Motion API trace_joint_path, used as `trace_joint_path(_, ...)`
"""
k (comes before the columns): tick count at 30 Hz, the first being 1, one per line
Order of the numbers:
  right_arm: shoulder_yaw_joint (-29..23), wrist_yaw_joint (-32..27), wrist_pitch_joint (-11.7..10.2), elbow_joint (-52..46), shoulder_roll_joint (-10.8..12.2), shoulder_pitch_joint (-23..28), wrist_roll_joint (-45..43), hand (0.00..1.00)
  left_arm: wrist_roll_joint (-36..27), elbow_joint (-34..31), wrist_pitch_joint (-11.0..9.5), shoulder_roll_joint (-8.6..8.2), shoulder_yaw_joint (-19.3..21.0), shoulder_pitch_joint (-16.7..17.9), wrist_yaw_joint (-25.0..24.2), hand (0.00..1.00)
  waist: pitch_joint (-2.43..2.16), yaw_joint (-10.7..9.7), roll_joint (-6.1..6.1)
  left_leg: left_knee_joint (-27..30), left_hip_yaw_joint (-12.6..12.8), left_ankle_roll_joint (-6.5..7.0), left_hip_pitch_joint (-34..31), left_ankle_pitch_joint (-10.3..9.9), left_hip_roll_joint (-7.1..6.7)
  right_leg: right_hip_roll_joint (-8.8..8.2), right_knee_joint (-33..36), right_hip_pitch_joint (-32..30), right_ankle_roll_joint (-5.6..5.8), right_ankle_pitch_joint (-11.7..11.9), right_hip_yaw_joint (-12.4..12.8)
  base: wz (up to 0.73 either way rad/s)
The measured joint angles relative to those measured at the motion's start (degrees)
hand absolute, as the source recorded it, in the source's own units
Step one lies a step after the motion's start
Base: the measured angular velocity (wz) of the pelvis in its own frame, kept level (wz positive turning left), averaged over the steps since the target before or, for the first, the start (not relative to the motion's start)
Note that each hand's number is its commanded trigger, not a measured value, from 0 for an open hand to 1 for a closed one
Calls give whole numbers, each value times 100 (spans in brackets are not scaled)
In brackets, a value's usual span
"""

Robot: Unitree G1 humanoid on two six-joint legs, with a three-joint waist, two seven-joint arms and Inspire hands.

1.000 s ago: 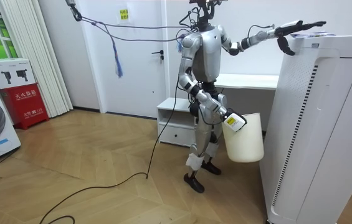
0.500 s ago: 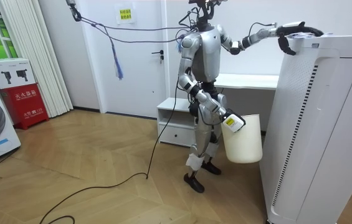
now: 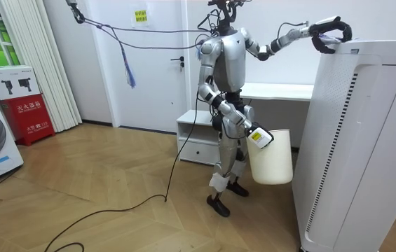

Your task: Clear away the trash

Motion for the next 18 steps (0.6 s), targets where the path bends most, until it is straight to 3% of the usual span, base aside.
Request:
trace_joint_path(15,-1,8,49,0,-30,-24,7,100,-5,-90,8,6,-1,-1,20,100,-17,13,57,10,-9,4,-8,16,-4,-3,16,-3,-7,4,5,0)
trace_joint_path(18,-1,4,48,0,-31,-37,18,100,-14,-250,10,170,-110,37,-22,100,-13,21,51,9,-30,3,-24,18,-7,0,11,-23,-4,2,3,3)
